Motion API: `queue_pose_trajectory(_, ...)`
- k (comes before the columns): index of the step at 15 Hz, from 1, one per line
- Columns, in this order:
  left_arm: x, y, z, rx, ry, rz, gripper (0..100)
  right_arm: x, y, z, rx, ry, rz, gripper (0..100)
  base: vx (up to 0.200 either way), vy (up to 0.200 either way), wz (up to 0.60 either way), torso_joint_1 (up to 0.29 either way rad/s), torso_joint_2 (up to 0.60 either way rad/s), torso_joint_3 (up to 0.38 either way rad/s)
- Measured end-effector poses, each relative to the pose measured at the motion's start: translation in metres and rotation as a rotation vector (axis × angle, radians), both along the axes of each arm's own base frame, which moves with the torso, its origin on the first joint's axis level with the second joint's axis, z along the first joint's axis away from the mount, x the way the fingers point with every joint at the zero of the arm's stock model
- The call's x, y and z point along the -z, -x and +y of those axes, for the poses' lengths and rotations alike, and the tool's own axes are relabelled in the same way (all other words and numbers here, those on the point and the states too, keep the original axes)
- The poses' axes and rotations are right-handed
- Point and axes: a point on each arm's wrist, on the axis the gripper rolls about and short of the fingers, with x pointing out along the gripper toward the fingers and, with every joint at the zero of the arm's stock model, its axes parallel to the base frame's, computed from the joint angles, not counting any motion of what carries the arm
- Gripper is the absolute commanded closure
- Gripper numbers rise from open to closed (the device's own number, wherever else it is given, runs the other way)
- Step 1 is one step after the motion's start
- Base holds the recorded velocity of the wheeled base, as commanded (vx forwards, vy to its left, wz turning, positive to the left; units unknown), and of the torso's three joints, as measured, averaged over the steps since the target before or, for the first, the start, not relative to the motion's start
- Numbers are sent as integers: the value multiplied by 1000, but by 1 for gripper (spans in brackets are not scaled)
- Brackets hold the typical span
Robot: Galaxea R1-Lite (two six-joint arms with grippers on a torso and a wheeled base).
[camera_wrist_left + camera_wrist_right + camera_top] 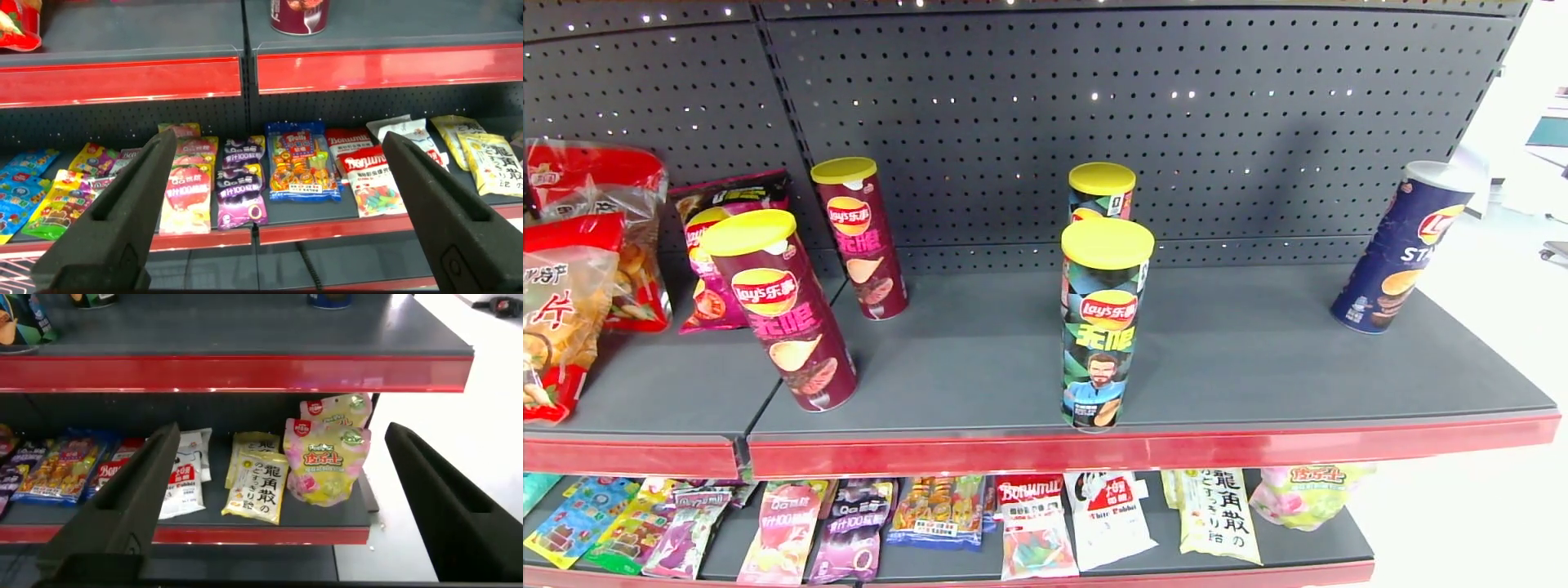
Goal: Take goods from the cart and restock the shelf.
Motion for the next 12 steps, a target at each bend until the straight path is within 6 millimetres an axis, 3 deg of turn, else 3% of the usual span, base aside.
queue_pose_trajectory(6, 0, 0, 0, 0, 0, 1, 0, 0, 0, 0, -1, 2, -1, 0, -200, 0, 0, 0, 2, 3)
queue_pose_trajectory(7, 0, 0, 0, 1, 0, 1, 0, 0, 0, 0, -1, 2, -1, 0, 0, 0, 0, 0, 0, 0)
queue_pose_trajectory(12, 0, 0, 0, 1, 0, 0, 0, 0, 0, 0, 0, 5, -2, 0, 0, 0, 600, 2, 1, 1)
